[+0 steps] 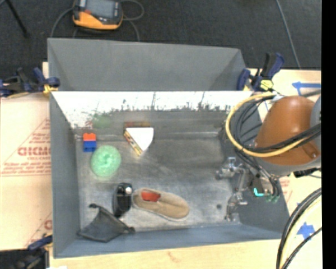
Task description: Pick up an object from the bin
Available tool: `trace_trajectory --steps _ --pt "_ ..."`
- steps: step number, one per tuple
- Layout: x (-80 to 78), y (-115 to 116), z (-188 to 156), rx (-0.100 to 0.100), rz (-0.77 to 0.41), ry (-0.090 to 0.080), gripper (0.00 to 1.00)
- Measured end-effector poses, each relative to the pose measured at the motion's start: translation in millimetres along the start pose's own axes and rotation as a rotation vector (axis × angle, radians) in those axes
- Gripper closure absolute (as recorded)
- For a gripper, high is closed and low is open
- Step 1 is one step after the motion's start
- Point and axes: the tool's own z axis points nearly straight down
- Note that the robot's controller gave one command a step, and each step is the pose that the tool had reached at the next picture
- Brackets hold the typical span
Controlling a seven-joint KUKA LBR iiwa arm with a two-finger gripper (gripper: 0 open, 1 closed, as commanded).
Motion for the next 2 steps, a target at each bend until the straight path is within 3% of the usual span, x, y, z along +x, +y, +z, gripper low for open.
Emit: trace_trajectory --steps 1,2 --pt "-2.0 0 -3 0.001 -0.003 -0.007 0.00" --pt "-23.2 0 40 0.003 -0.063 -0.014 0.00"
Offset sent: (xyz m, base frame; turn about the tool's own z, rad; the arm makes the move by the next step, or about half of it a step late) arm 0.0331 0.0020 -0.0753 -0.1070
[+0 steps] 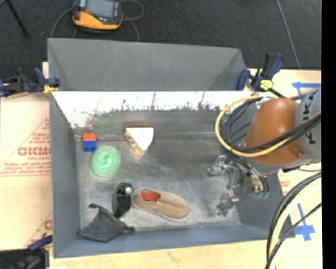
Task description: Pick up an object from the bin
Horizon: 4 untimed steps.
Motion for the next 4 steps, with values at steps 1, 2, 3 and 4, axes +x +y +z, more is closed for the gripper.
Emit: trace_trajectory --steps 1,2,3,4 --pt "-0.3 16 25 -0.003 0.073 0.008 0.00" --pt "-6.1 42 28 -0.002 0.068 0.008 0.00" --pt "-16.6 74 30 -0.001 -0.067 0.002 0.00" --pt "-40.5 119 31 0.000 -0.029 0.006 1.00"
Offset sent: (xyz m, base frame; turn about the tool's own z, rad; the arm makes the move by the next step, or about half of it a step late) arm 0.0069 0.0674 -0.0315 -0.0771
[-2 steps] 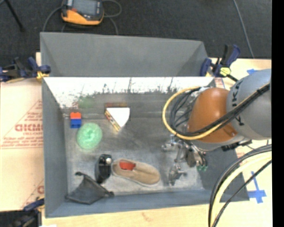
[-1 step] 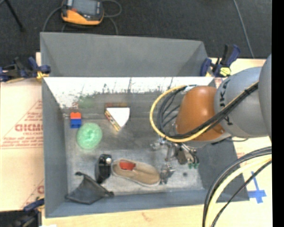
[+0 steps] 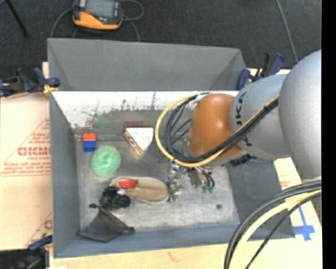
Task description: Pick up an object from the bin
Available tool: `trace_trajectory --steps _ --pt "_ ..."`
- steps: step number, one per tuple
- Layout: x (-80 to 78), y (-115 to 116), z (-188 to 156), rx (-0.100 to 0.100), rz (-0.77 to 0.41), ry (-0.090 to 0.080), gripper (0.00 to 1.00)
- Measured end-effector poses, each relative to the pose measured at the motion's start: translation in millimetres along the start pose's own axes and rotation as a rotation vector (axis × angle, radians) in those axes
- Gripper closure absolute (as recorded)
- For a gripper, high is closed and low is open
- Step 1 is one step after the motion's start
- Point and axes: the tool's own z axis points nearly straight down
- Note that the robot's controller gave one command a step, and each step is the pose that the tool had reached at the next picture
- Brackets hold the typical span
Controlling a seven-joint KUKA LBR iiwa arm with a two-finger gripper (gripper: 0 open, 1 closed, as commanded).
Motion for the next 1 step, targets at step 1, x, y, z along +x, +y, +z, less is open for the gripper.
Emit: trace_trajectory --steps 1 --pt "0.0 0.0 0.0 0.000 -0.001 0.000 1.00"
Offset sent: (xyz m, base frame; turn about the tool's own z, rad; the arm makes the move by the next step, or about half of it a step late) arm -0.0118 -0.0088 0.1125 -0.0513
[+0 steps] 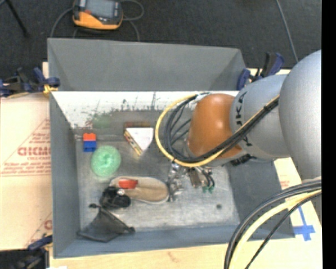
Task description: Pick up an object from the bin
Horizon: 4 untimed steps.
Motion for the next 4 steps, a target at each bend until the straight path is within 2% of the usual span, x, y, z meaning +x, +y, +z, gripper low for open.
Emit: trace_trajectory --steps 1,2,3,4 --pt "8.0 -3 -46 -0.003 -0.021 0.007 1.00" --pt "-4.7 6 -101 -0.004 -0.025 0.003 1.00" --pt "-13.6 45 -58 -0.003 -0.183 -0.003 0.00" --pt "-12.9 49 -52 -0.004 -0.189 0.001 0.00"
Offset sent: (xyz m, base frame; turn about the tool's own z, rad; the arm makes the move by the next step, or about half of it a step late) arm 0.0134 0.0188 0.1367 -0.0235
